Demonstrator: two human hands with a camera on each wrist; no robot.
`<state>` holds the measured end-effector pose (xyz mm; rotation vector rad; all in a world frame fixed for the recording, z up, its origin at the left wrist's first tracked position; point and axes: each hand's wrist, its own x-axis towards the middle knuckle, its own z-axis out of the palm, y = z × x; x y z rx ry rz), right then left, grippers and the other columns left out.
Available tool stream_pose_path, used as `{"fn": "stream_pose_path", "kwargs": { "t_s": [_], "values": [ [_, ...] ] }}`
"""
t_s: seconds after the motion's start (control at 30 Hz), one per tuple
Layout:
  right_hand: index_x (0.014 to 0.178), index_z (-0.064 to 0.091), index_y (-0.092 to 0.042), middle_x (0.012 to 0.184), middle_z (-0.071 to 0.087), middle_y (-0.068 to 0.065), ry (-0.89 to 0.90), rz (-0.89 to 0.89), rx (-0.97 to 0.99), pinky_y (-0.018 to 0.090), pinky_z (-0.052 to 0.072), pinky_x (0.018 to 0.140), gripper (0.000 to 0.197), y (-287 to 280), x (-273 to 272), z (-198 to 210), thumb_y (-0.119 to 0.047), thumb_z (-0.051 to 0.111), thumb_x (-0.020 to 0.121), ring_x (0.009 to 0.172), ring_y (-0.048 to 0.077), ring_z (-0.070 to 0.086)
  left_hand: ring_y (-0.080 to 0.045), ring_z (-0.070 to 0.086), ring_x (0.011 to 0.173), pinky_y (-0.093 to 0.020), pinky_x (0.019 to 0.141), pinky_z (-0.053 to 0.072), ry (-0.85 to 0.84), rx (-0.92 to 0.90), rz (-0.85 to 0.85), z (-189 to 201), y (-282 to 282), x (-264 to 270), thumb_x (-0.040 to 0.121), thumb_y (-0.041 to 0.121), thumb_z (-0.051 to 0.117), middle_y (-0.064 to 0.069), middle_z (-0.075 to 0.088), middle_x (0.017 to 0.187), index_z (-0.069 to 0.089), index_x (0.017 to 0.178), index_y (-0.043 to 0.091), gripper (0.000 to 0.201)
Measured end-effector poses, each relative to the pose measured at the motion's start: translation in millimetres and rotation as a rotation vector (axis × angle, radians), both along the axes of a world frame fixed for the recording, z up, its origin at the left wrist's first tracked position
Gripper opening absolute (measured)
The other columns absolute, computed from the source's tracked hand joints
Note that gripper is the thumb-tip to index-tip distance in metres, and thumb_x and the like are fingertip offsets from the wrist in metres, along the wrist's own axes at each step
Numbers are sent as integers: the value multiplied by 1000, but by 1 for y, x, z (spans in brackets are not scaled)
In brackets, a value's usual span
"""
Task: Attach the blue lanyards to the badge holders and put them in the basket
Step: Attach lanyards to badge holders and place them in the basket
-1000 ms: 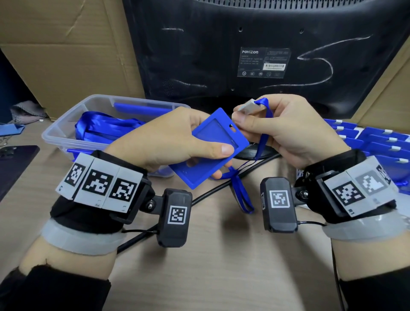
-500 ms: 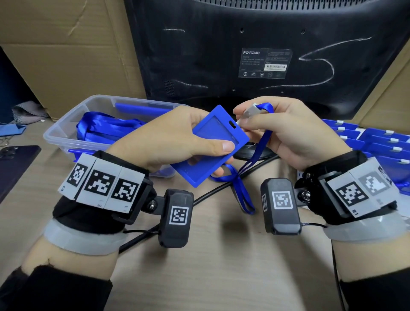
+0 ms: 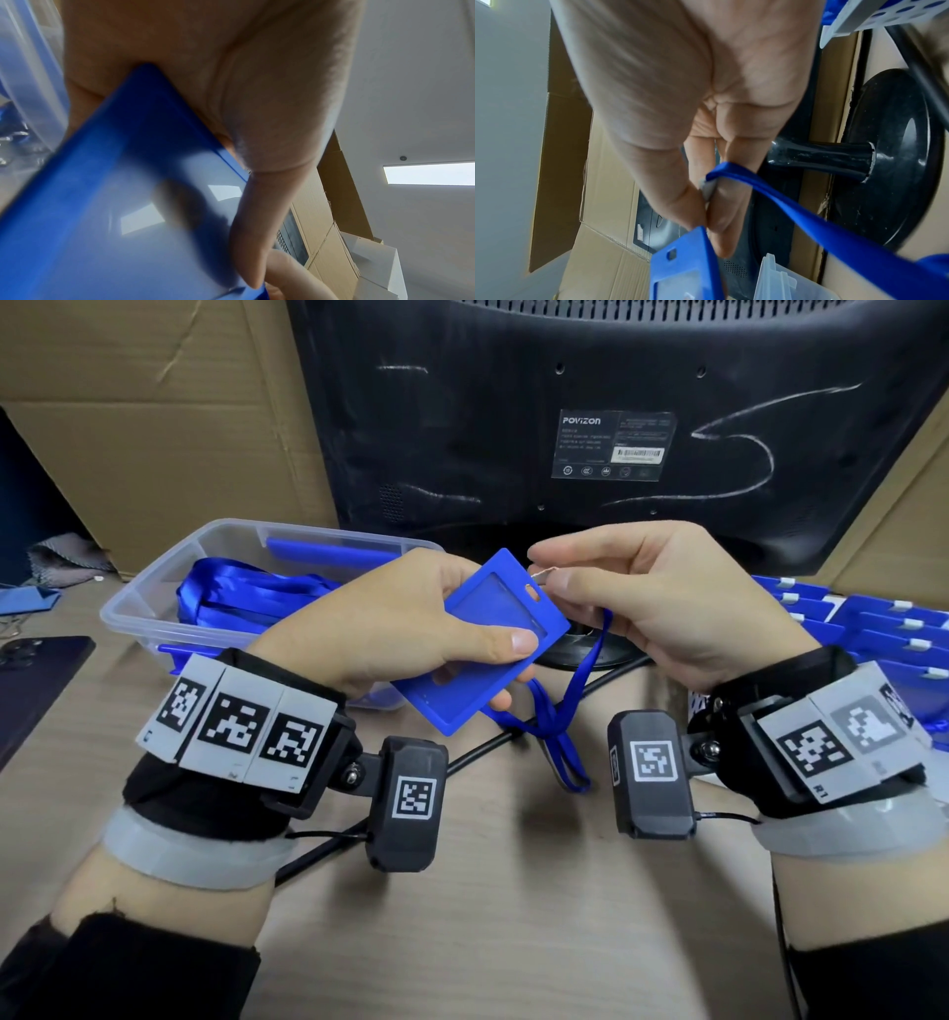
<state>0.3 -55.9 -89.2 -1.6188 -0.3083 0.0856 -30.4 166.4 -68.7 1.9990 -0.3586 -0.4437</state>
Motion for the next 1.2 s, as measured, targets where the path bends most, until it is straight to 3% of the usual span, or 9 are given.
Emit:
{"fn": "stream_pose_path", "kwargs": {
  "t_s": [0.07,0.17,0.27,0.5,0.63,0.7,0.87,1.0,1.2],
  "values": [
    [113,76,-4,99,80,17,-25,5,30,24,61,80,20,0,0,0,0,70,95,88,20,78,-28,80,86,-35,75,65,8,-16,3,-1,1,1,97,20,72,-6,82,98,71,114,12,19],
    [109,77,-4,93,80,17,-52,17,-14,27,62,79,16,-1,1,-1,-4,73,94,84,22,77,-30,80,87,-57,89,61,-1,-3,-1,-2,2,1,96,21,73,-6,82,99,71,116,13,21],
    [109,78,-2,97,80,17,-83,69,-95,27,61,77,16,-2,1,-2,-6,72,94,86,22,76,-30,80,88,-65,96,56,-10,16,-13,0,2,-1,96,22,74,-5,82,99,72,116,13,22],
    [107,80,-8,97,81,13,-120,142,-221,39,65,83,14,-5,-2,0,-8,72,95,85,26,75,-28,81,83,-39,72,66,16,39,-7,2,-1,-2,91,20,78,-9,81,95,74,111,11,22],
    [104,78,-12,92,81,5,-140,186,-256,27,61,72,12,-5,-3,1,-11,69,97,77,17,73,-30,81,82,-70,90,56,46,86,-21,3,-1,-4,86,23,83,-12,81,98,74,109,7,30],
    [103,77,-14,89,79,3,-133,220,-255,24,57,69,12,-4,-4,1,-16,68,96,74,15,70,-30,80,81,-64,88,60,56,94,-23,4,-1,-4,85,23,83,-11,81,98,74,110,8,30],
    [111,75,-13,97,74,29,-87,252,-240,32,59,73,20,-3,-4,4,-23,68,95,76,29,65,-29,80,80,-56,84,63,68,103,4,4,-2,-4,87,20,82,-11,81,94,74,106,7,25],
    [112,76,-6,97,78,13,-60,198,-209,27,57,70,29,0,-6,4,-27,57,105,79,22,69,-33,80,78,-57,82,64,84,85,82,4,-2,-4,85,19,85,-12,81,91,74,102,5,23],
    [116,77,-18,98,81,11,-70,211,-354,46,62,95,41,-2,-10,11,-28,89,77,96,32,78,-33,80,77,-48,78,66,117,105,108,3,-4,-3,82,20,88,-12,81,91,76,103,10,25]
  ]
}}
